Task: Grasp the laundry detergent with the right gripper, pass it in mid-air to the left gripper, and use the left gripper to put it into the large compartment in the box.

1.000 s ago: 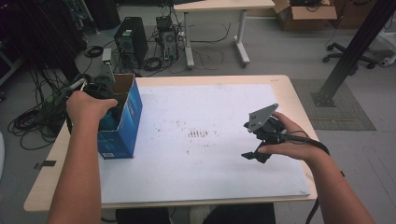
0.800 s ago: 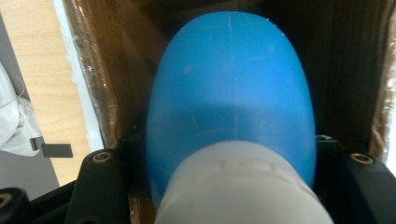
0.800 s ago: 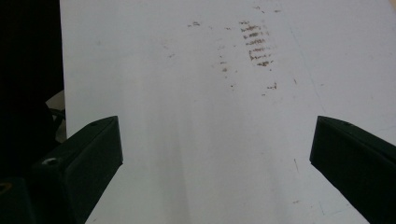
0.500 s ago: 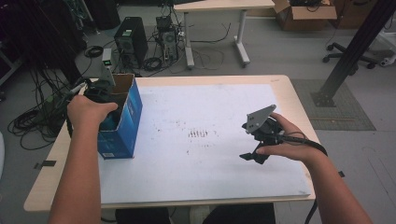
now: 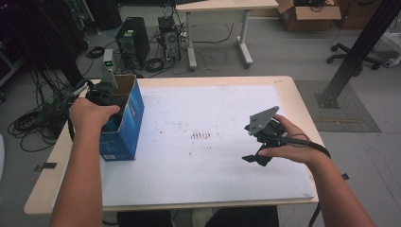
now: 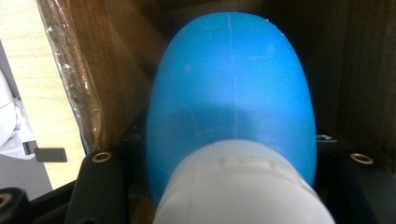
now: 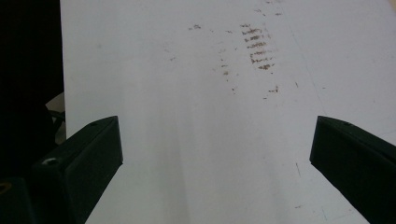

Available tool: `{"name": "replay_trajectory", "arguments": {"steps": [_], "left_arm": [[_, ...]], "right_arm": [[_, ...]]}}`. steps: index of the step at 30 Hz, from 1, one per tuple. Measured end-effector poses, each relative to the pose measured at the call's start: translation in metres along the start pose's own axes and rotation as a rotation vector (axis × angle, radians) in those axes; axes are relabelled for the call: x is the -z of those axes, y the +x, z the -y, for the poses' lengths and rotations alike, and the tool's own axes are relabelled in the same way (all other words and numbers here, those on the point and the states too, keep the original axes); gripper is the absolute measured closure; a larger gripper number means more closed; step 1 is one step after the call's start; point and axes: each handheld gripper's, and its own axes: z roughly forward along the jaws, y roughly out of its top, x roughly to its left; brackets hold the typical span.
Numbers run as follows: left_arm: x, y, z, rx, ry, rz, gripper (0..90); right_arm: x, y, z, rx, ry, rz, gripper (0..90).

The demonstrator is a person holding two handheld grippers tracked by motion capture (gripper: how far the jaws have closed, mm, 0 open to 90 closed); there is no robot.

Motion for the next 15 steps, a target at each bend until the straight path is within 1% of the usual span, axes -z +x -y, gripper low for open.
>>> {"name": "replay_trajectory", "arguments": {"steps": [10, 13, 15], "left_arm": [[-0.0003, -0.0007, 0.0004, -0.005, -0.008, -0.005, 38.0], [-0.0005, -0.0019, 0.0005, -0.018, -0.011, -0.014, 37.6], [-0.0004, -0.0025, 0.0008, -0.029, -0.023, -0.024, 36.0]], "right_arm": [[-0.0016, -0.0005, 0.0003, 0.0, -0.002, 0.001, 2.3], [-0.0022, 0.0, 0.0005, -0.001, 0.001, 0.0, 2.3], [-0.0022, 0.0007, 0.0005, 0.002, -0.005, 0.003, 2.3]]}}
